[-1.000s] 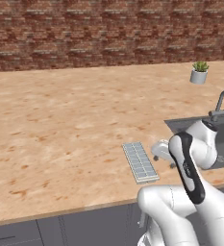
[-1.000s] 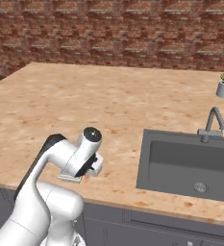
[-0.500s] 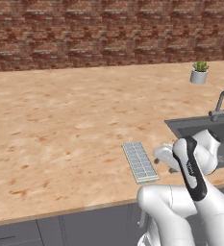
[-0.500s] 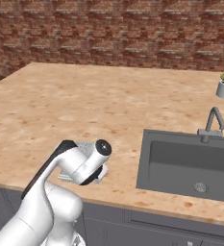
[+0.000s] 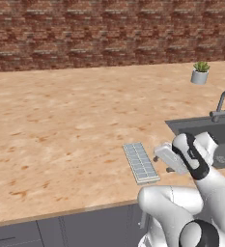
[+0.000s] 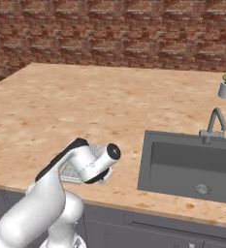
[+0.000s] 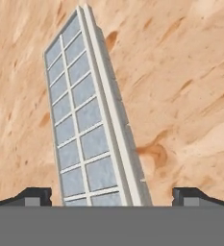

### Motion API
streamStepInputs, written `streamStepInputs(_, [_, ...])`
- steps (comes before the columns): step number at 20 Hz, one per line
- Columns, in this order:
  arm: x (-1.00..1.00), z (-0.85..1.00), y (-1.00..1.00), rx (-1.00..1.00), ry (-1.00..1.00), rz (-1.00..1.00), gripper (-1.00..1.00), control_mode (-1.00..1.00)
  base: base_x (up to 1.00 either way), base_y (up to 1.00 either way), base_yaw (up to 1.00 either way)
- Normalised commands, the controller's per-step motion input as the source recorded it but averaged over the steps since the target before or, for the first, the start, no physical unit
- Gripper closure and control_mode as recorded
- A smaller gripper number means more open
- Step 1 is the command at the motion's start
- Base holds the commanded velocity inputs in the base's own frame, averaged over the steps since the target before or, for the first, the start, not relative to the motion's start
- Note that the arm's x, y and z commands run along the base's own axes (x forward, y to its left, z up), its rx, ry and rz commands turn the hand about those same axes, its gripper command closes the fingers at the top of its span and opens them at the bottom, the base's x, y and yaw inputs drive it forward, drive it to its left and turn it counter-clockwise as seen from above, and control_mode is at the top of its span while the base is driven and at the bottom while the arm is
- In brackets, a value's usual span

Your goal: The ice cube tray has been filled with water. Take the tray and place it in the freezer to make ice. Close the freezer door after placing the tray.

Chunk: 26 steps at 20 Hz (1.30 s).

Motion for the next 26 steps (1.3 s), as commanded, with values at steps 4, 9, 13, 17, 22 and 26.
streamStepInputs(4, [0.46,-0.31,0.07,0.04,0.04,0.00,-1.00,-1.00,0.00,0.00,0.00])
streamStepInputs(9, [0.35,-0.38,0.18,0.00,0.02,0.00,-1.00,-1.00,0.00,0.00,0.00])
streamStepInputs(13, [0.25,-0.35,0.11,0.00,0.00,0.00,-1.00,-1.00,0.00,0.00,0.00])
streamStepInputs(17, [0.05,-0.35,0.02,0.00,0.00,0.00,-1.00,-1.00,0.00,0.00,0.00])
streamStepInputs(22, [0.00,-0.31,0.02,0.00,0.00,0.00,-1.00,-1.00,0.00,0.00,0.00])
streamStepInputs(26, [-0.01,-0.27,0.21,0.00,0.00,0.00,-1.00,-1.00,0.00,0.00,0.00])
